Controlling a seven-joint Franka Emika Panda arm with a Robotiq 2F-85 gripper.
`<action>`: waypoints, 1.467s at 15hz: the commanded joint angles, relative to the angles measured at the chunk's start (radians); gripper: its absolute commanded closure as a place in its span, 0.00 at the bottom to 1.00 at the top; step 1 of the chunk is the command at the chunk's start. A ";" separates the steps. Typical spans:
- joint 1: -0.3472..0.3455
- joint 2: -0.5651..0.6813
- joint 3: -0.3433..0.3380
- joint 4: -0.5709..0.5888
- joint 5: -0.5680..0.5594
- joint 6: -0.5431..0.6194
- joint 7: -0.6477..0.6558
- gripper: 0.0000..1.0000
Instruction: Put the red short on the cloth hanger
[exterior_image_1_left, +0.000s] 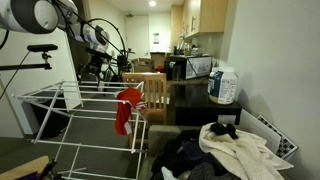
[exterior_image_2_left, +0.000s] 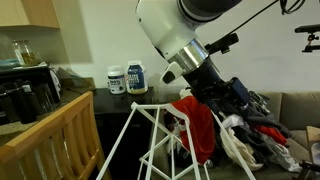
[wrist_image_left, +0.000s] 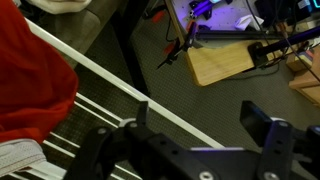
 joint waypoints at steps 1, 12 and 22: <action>-0.014 -0.021 -0.015 -0.017 0.005 0.023 -0.024 0.00; -0.198 -0.125 -0.181 -0.018 0.015 0.262 0.044 0.00; -0.322 -0.327 -0.314 -0.420 0.043 0.695 0.321 0.00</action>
